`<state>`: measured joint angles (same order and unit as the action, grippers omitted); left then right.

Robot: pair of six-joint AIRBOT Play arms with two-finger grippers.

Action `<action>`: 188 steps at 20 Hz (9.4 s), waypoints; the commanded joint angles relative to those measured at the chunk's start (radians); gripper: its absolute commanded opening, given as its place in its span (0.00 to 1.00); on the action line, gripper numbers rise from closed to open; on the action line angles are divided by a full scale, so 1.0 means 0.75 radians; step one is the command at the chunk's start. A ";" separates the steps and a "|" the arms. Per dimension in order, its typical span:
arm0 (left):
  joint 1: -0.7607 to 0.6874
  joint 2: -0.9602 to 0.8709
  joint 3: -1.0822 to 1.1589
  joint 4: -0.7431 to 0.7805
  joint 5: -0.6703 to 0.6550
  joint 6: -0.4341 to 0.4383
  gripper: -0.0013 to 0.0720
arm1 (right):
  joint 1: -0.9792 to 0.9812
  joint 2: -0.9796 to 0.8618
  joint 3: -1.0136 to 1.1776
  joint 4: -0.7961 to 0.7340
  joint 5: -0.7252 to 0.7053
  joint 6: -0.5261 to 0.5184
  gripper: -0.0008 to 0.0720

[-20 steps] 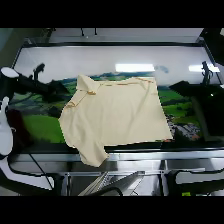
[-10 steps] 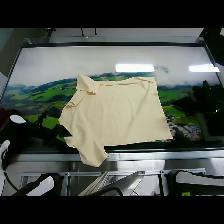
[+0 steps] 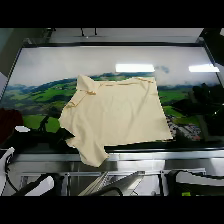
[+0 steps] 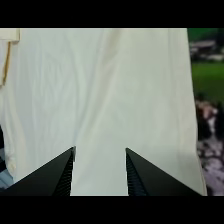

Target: Fold the shirts.

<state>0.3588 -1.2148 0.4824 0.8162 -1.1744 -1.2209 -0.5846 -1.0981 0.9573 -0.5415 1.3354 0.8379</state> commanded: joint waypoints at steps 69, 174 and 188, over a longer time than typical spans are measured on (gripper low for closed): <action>-0.459 -0.097 1.401 0.284 -0.077 -0.028 0.03 | 0.224 0.043 0.501 0.291 -0.128 -0.221 0.03; -0.450 0.400 -0.191 0.028 0.299 -0.246 0.03 | -0.046 -0.190 -0.124 -0.505 0.045 0.209 0.45; -0.435 0.400 -0.137 0.039 0.261 -0.213 0.03 | 0.097 -0.184 -0.165 -0.414 0.005 0.170 0.03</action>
<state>0.0242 -0.9154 0.3660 0.8387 -0.9615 -1.3949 -0.5175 -1.2404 0.8330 -0.8669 1.3159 0.9672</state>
